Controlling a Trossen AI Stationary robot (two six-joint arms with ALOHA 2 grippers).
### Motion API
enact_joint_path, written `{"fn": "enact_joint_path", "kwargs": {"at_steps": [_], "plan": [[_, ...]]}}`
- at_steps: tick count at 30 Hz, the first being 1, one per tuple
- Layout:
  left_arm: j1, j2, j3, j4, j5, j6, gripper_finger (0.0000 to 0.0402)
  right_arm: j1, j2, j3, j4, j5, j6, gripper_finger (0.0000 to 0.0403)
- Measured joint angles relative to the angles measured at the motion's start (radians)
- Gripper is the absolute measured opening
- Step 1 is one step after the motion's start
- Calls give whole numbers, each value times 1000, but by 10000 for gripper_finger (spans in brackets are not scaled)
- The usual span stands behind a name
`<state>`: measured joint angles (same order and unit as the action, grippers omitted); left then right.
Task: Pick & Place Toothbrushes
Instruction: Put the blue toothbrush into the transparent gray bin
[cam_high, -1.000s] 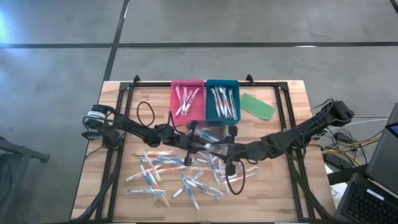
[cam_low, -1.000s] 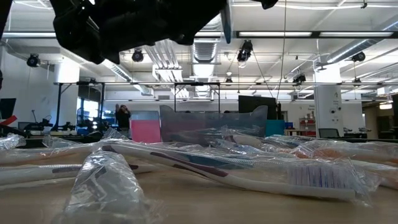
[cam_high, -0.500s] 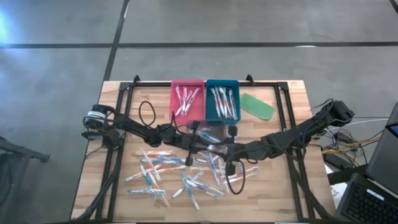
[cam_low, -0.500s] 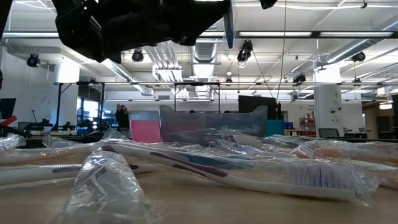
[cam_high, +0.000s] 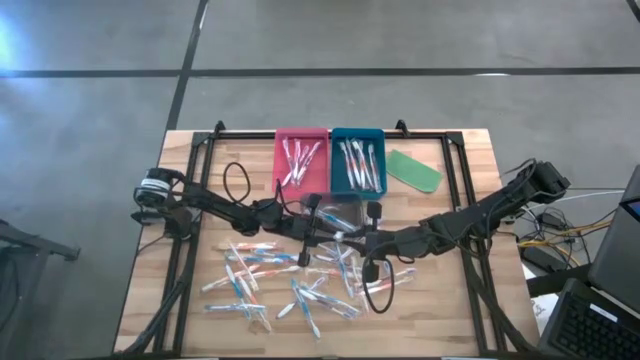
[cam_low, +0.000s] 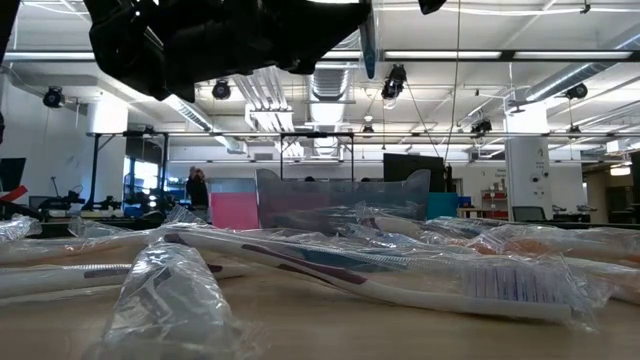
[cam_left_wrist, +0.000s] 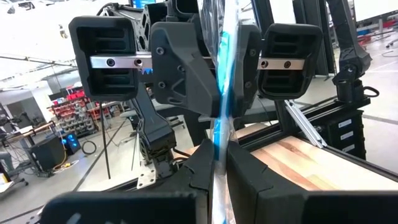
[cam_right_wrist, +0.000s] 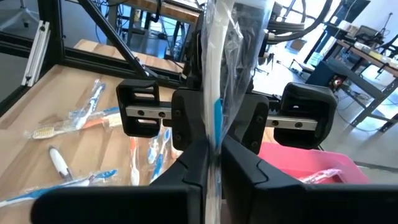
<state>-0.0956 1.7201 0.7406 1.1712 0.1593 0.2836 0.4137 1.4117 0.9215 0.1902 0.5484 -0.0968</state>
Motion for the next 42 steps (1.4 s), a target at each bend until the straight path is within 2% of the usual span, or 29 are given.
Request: {"fn": "enact_joint_path", "kwargs": {"at_steps": [11, 14, 19, 22, 26, 32, 38, 42], "plan": [[0, 0, 0, -3, 0, -18, 30, 0, 0, 0, -3, 0, 0, 17], [0, 0, 0, -4, 1, -32, 42, 0, 0, 0, -2, 0, 0, 24], [-2, 0, -2, -20, 2, -31, 110, -1, 0, 0, -7, 0, 0, 24], [-2, -2, -2, -45, -36, -27, 157, -1, 0, 0, -8, 0, 0, 20], [2, -34, -11, -102, -56, 11, 194, -1, 0, -1, -12, 0, 14, 24], [3, -167, -29, -330, -129, 60, 205, 0, 0, -2, -22, 0, 17, 24], [3, -381, -29, -701, -268, 51, 206, 0, 0, -4, -21, 0, 18, 22], [3, -545, -29, -965, -287, -18, 206, 0, 0, -4, -21, 0, 18, 26]]}}
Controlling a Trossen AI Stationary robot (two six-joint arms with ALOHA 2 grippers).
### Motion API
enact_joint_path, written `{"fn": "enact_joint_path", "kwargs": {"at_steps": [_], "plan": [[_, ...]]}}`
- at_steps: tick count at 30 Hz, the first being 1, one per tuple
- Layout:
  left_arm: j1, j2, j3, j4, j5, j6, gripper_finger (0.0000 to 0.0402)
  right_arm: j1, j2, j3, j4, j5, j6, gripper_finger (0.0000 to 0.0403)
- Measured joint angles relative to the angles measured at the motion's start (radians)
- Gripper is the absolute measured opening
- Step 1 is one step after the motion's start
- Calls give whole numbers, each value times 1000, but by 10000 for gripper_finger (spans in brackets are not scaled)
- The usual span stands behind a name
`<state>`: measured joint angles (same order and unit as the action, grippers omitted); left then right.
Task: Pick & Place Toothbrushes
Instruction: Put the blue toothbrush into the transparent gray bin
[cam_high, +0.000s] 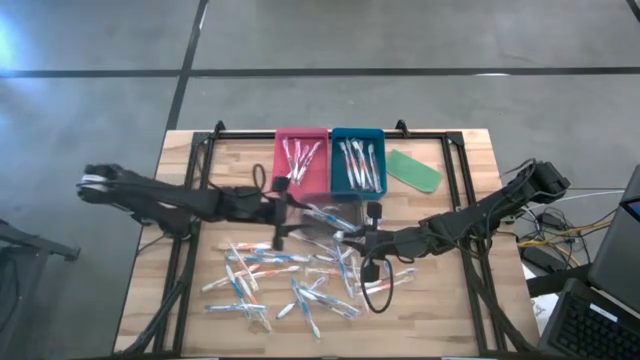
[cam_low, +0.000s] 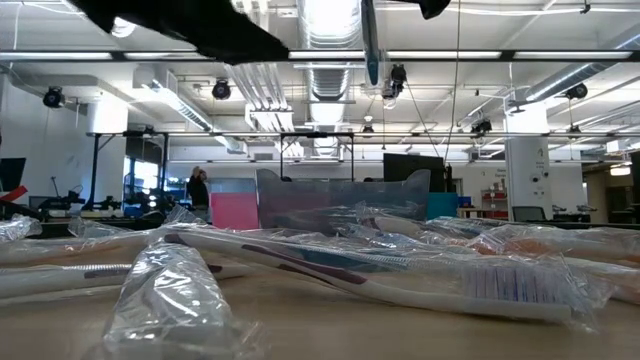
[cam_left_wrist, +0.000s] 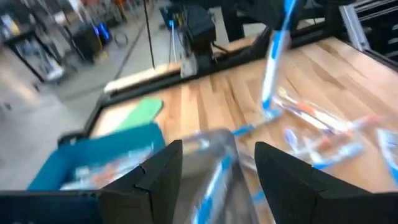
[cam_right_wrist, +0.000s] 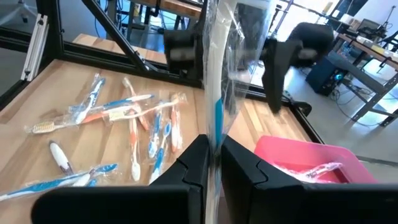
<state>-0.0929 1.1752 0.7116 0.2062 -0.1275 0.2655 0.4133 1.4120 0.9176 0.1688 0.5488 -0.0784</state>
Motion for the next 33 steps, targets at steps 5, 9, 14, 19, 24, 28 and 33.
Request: {"fn": "enact_joint_path", "kwargs": {"at_steps": [5, 9, 14, 19, 24, 28, 33], "plan": [[-3, -175, -55, -109, -2, -83, 206, 0, 0, -2, 0, 0, 0, 22], [-3, -302, -158, -52, -5, -85, 206, 0, 0, -2, 0, 0, 0, 22], [-3, -430, -283, 126, -5, -86, 206, -15, 0, -2, 3, 13, 80, 26], [-3, -492, -387, 313, -5, -87, 206, -88, 0, 25, -20, 42, 239, 17], [-3, -508, -430, 398, -5, -87, 206, -184, 3, 142, -269, -76, 338, 20], [-3, -508, -434, 406, -5, -84, 206, -240, 8, 232, -447, -82, 395, 21], [-3, -508, -432, 407, -5, -83, 206, -279, 19, 321, -551, -129, 414, 21]]}}
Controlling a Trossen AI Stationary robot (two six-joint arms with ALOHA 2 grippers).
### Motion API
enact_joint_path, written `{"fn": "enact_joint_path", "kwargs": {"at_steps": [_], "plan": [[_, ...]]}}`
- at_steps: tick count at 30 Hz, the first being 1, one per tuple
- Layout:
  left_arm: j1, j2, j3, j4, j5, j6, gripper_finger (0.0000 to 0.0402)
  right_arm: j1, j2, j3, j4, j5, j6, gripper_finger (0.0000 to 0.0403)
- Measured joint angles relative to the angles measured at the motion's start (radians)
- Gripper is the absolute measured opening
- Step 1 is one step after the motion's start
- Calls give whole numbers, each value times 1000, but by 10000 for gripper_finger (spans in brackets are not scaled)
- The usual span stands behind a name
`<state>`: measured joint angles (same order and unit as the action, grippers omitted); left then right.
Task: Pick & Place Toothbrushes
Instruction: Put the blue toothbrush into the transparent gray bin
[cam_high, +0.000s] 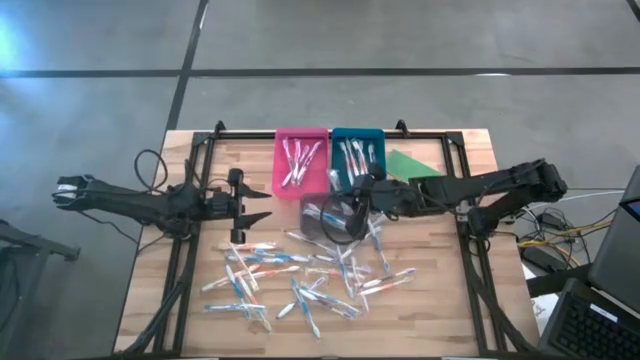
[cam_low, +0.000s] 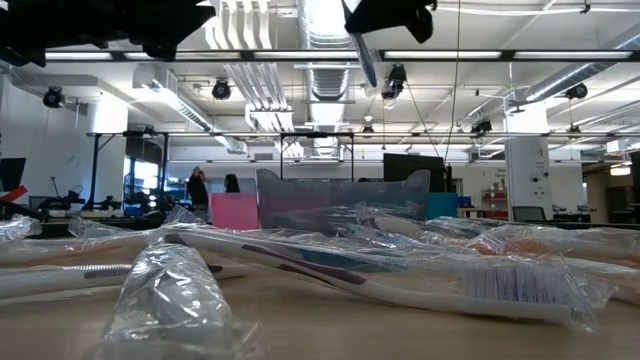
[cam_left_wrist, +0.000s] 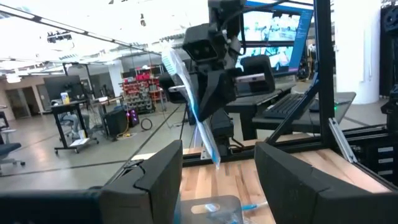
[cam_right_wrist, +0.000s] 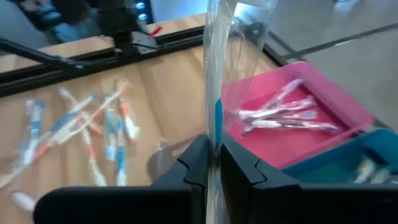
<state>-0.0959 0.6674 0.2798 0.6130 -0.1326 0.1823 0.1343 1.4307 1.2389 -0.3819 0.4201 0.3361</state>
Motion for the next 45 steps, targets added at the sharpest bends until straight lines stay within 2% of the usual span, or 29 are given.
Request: {"fn": "enact_joint_path", "kwargs": {"at_steps": [3, 5, 11, 23, 32, 45], "plan": [[0, 0, 0, 1, 0, 0, 206, -18, 30, 45, -31, -59, -1, 22], [0, 0, 0, 1, 0, 0, 206, -26, 64, 86, -55, -64, -6, 22], [0, -1, 0, 1, 0, 0, 206, -53, 205, 228, -274, -84, -14, 22], [0, -3, -4, -2, 0, 1, 206, -105, 408, 429, -486, -208, -6, 22], [0, -3, -4, -3, 0, 1, 206, -112, 446, 441, -561, -241, 6, 22], [1, -3, -4, -3, 0, 1, 206, -115, 452, 397, -540, -245, 31, 22]]}}
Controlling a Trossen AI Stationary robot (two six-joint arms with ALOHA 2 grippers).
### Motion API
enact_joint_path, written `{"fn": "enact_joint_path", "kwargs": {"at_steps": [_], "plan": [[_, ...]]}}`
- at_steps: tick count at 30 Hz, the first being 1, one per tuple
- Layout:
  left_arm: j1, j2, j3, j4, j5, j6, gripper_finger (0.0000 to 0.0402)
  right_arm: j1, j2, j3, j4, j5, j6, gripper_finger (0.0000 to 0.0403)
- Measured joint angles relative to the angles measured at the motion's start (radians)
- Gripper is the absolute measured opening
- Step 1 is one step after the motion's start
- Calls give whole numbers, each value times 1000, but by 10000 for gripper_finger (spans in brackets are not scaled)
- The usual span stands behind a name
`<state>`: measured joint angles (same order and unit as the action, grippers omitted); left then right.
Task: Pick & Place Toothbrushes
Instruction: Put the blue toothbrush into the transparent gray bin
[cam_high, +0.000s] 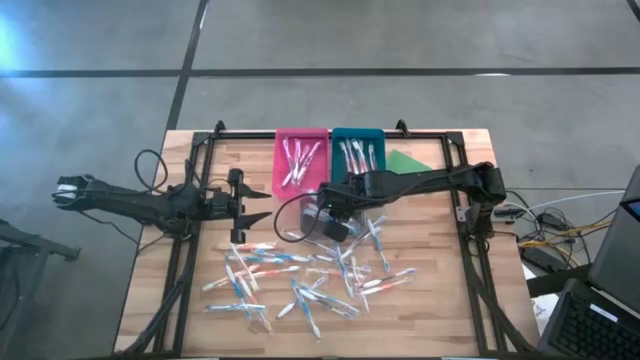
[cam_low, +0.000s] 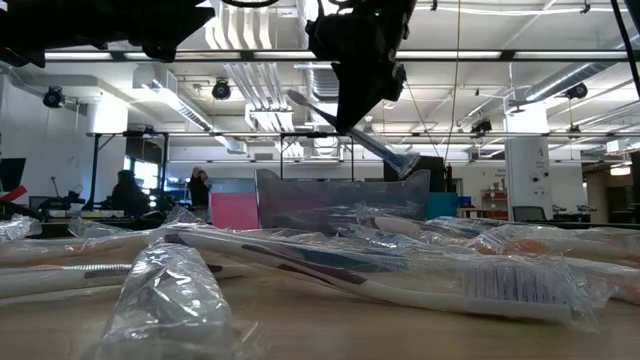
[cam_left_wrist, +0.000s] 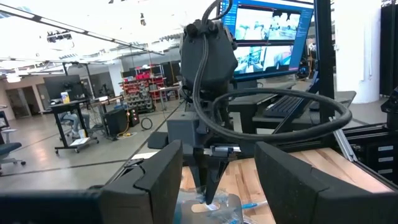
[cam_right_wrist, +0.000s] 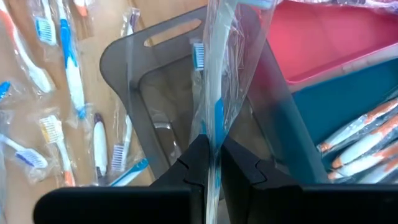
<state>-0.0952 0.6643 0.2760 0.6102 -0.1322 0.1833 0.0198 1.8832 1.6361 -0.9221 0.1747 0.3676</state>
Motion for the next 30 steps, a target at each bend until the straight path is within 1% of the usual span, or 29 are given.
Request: {"fn": "enact_joint_path", "kwargs": {"at_steps": [11, 22, 26, 30], "plan": [[0, 0, 0, 0, 0, 0, 206, -1, 1, -73, 81, 0, 0, 22], [0, 0, 0, 0, 0, 0, 206, -10, 1, -176, 166, -1, 0, 22], [0, 0, 0, 0, 0, 0, 206, -15, 1, -214, 205, -40, 0, 22], [0, 0, 0, 0, 0, 0, 206, -15, 0, -232, 216, -42, 0, 22]]}}
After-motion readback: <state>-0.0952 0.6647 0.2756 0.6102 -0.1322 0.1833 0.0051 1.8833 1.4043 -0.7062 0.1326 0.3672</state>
